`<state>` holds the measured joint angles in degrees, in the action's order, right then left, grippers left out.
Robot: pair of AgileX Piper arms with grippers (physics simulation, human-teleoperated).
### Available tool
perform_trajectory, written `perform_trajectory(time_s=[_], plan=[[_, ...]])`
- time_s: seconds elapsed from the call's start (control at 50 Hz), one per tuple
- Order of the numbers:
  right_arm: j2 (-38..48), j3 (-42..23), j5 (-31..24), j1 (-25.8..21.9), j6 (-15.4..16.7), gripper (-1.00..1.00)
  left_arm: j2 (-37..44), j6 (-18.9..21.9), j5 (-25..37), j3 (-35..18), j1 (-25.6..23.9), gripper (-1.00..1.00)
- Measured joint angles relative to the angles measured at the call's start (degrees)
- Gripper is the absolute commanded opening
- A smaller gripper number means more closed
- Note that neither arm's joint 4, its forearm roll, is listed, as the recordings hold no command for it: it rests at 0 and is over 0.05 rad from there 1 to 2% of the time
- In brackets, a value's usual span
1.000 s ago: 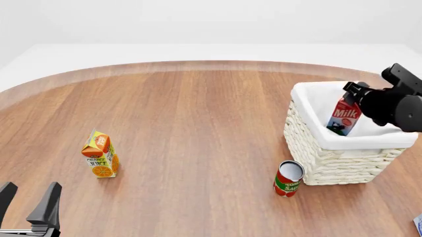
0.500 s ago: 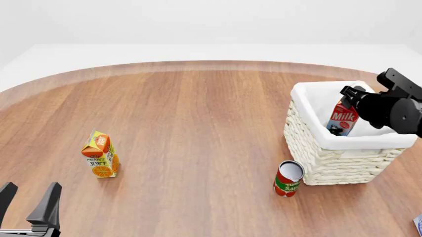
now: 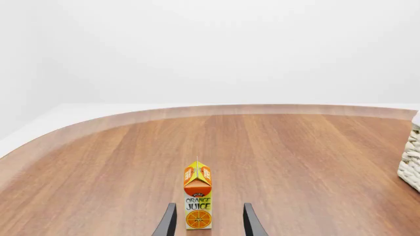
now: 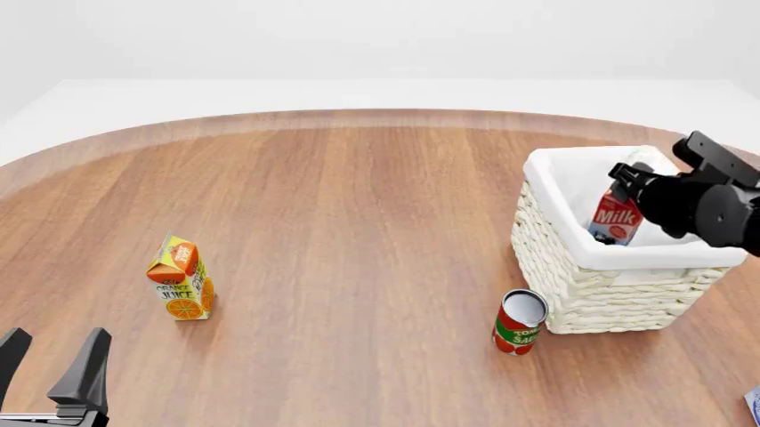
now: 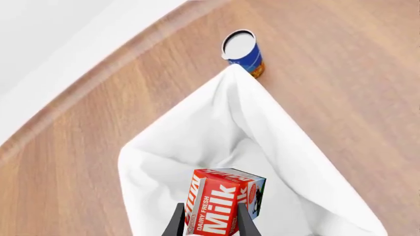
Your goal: Pick the milk and place it in the basket.
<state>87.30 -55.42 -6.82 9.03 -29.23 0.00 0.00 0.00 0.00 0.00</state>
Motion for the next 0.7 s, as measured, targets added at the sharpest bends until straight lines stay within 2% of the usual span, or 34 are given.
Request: perform_trajectory(time_s=[0.14,0.16,0.4,0.7], plan=[[0.2,0.3,0.1,0.0,-0.3,-1.0,0.0,0.0,0.0,0.0,0.0,1.0],[0.3,0.3,0.2,-0.1,-0.4,1.0,0.0,0.0,0.0,0.0,0.0,1.0],[0.5,-0.5,0.1,-0.9,-2.1,1.0,0.0,0.0,0.0,0.0,0.0,1.0],[0.5,-1.3,-0.4,-1.4,-2.6,1.0,0.0,0.0,0.0,0.0,0.0,1.0]])
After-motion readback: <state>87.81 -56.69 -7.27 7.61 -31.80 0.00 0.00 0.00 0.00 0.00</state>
